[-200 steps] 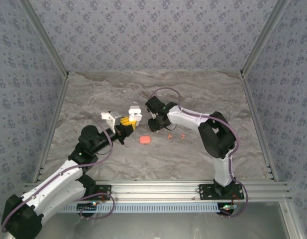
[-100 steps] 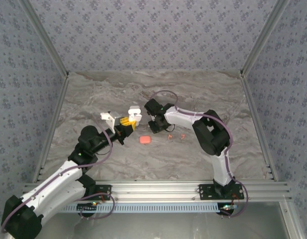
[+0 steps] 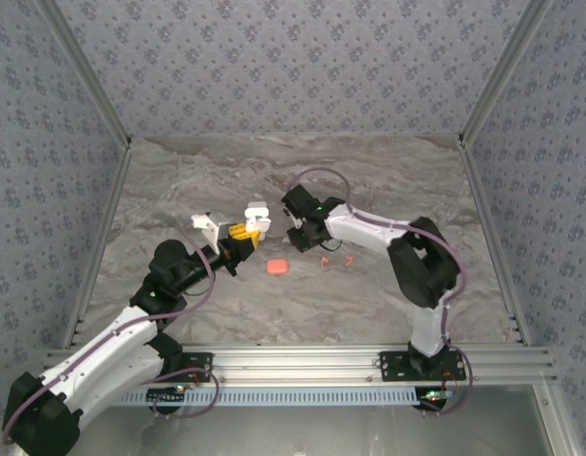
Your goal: Insert wireless bluetooth earbuds into charging case
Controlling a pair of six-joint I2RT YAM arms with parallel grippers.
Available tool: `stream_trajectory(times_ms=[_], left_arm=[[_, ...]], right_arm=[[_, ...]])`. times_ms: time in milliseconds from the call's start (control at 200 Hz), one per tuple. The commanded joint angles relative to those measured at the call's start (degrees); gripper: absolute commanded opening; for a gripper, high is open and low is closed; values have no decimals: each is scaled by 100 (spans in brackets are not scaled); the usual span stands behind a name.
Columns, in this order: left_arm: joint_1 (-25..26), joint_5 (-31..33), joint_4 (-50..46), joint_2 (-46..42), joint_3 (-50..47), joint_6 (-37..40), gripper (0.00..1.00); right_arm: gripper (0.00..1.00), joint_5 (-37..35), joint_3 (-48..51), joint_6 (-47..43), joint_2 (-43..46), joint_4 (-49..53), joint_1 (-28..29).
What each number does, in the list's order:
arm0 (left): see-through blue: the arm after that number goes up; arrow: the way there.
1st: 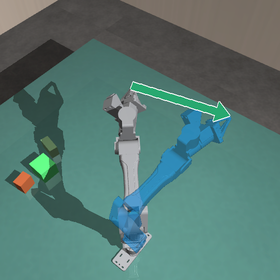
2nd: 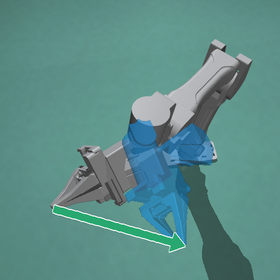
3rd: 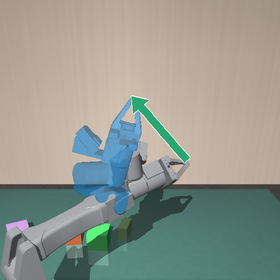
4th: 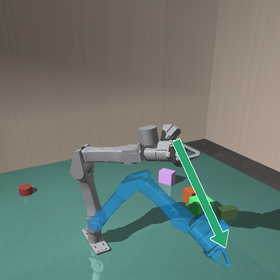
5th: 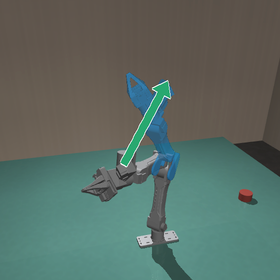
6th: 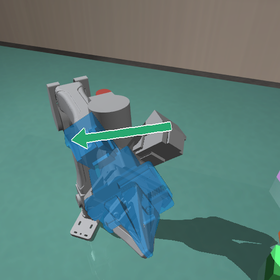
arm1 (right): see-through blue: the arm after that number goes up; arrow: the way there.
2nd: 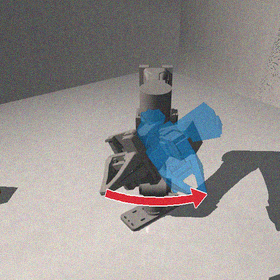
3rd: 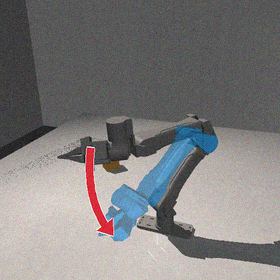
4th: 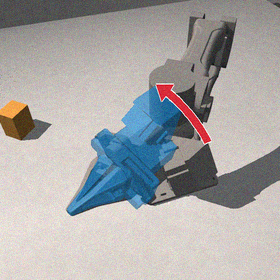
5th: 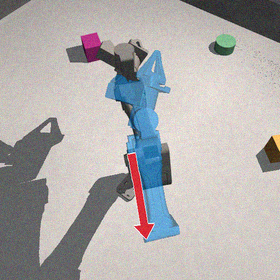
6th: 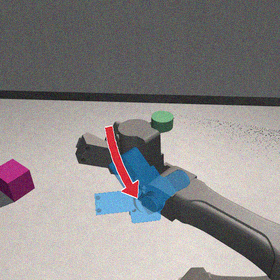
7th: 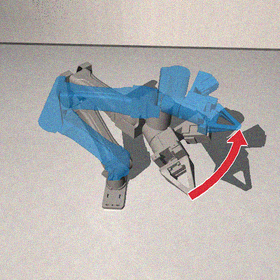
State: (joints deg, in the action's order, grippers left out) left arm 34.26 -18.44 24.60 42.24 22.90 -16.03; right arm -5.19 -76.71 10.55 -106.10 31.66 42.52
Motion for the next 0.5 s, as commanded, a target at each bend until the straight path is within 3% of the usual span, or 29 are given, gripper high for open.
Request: stream_trajectory(times_ms=[0,305,495], left_arm=[[29,-137,513,72,0,-191,0],[84,-620,1073,484,268,-462,0],[309,-783,1093,733,557,-368,0]], right_arm=[[24,-186,176,-409,1006,-173,-71],[24,227,714,-1221,3215,-984,-46],[24,745,886,-1597,3954,-1590,49]])
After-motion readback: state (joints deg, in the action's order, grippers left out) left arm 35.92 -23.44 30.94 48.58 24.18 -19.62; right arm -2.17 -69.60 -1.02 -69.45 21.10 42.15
